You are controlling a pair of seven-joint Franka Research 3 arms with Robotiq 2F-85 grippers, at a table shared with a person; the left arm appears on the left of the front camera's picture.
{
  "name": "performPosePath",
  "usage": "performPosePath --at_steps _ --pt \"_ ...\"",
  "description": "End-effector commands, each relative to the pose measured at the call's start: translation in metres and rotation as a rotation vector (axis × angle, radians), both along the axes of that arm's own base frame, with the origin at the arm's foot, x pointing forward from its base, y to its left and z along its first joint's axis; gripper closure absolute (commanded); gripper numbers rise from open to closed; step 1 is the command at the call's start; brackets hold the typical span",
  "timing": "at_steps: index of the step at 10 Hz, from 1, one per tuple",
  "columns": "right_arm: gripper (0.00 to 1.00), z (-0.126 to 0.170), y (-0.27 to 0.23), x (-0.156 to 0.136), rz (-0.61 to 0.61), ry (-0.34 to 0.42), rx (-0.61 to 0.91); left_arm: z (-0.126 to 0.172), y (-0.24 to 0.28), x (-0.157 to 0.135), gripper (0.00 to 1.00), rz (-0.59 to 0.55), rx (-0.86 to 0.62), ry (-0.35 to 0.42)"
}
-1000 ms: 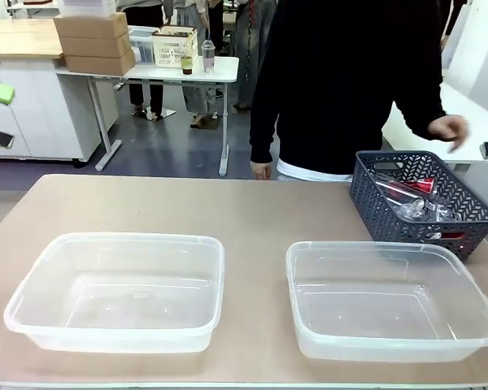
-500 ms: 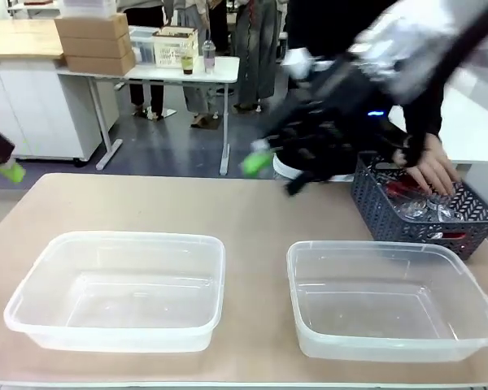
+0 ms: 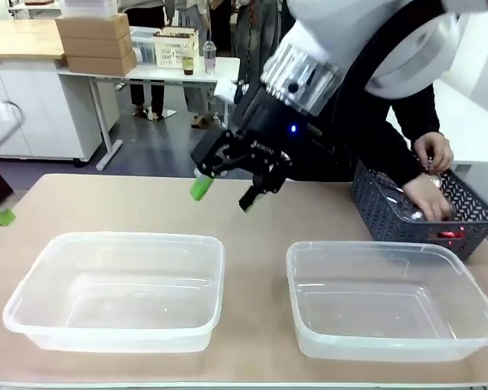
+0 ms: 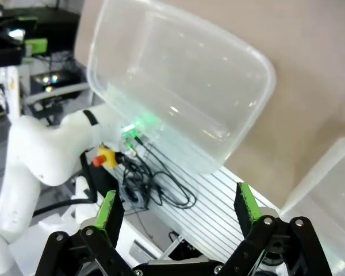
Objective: Sort the waste into each basket.
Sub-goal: Pick up the Organizing box on the left side of the table and lift it.
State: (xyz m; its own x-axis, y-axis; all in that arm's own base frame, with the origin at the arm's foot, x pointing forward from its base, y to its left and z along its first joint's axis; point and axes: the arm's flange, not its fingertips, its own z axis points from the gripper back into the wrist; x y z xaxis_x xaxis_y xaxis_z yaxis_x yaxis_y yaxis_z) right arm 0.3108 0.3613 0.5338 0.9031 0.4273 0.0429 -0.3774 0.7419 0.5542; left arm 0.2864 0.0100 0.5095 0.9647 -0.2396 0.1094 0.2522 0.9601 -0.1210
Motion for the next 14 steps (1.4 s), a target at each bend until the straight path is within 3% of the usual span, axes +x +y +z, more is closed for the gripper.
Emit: performPosePath --at_steps 1,2,3,5,7,10,11,12,13,14 --pt "0.00 0.003 -0.009 -0.012 -0.019 0.002 0.030 0.004 0.000 -0.002 0.00 0.037 0.020 -0.038" --pt "0.00 0.000 0.000 0.000 0.000 0.000 0.000 0.000 0.000 0.000 0.00 0.000 0.000 0.000" --pt "0.00 -0.017 0.027 0.004 -0.175 0.043 -0.080 -0.016 -0.011 0.007 0.00 0.032 0.036 -0.036" --pt "0.00 -0.067 0.055 0.006 -0.493 0.084 -0.232 -0.069 -0.014 0.002 0.00 0.006 -0.013 0.010" --pt "0.00 -0.098 0.074 -0.004 -0.493 0.088 -0.379 -0.101 -0.013 -0.013 0.00 -0.035 0.033 0.088" --pt "0.00 -0.095 0.071 -0.001 -0.497 0.040 -0.457 -0.161 -0.016 -0.006 0.00 -0.133 -0.073 0.200" --pt "0.00 -0.121 0.060 -0.013 -0.509 0.057 -0.416 -0.067 -0.016 0.044 0.00 -0.054 0.005 0.152" --pt "0.00 -0.121 0.060 -0.013 -0.509 0.057 -0.416 -0.067 -0.016 0.044 0.00 -0.054 0.005 0.152" --pt "0.00 -0.114 0.060 -0.008 -0.501 0.055 -0.445 -0.091 -0.016 0.055 0.00 -0.086 -0.015 0.201" --pt "0.00 -0.130 0.077 -0.001 -0.499 0.057 -0.504 -0.099 -0.032 0.050 0.00 -0.064 0.052 0.107"
